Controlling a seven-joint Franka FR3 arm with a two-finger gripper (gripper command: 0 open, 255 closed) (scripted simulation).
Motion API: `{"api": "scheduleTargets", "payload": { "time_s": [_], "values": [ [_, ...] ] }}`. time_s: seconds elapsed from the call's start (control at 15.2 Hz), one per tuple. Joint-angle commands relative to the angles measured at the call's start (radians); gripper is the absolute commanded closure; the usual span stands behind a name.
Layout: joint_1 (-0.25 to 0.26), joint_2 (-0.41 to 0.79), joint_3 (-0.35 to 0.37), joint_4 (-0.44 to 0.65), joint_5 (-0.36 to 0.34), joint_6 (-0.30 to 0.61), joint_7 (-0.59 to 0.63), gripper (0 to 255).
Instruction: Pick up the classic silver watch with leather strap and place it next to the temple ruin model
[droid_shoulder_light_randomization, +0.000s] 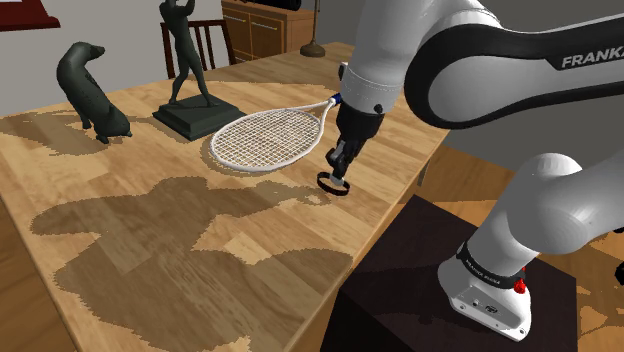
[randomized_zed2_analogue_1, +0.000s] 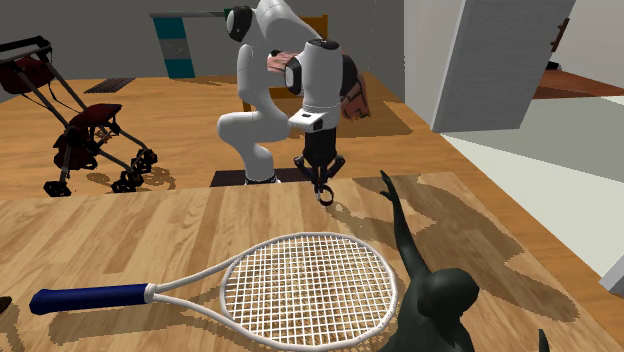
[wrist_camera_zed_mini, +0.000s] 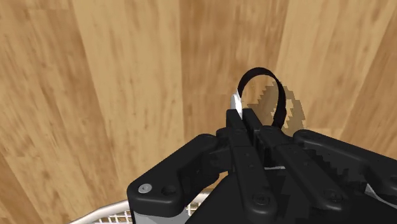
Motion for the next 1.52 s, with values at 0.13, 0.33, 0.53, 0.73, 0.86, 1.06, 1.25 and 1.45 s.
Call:
{"api": "scheduleTargets", "payload": {
  "time_s": [0.13,0.33,0.53,0.73,0.86,1.06,1.25,1.45],
  "values": [
    [-0.003,-0.012,-0.015,0.043,-0.009,-0.055,-0.003,255],
    [-0.005,-0.017,-0.026,0.078,-0.016,-0.096,-0.005,255],
    [-0.008,-0.021,-0.036,0.116,-0.023,-0.137,-0.006,255],
    [-0.012,-0.022,-0.045,0.155,-0.030,-0.176,-0.007,255],
    [-0.014,-0.021,-0.050,0.181,-0.034,-0.203,-0.008,255],
    [-0.018,-0.018,-0.058,0.222,-0.041,-0.241,-0.008,255],
    [-0.022,-0.013,-0.066,0.265,-0.048,-0.279,-0.009,255],
    [-0.026,-0.007,-0.072,0.309,-0.055,-0.317,-0.009,255]
  ]
}}
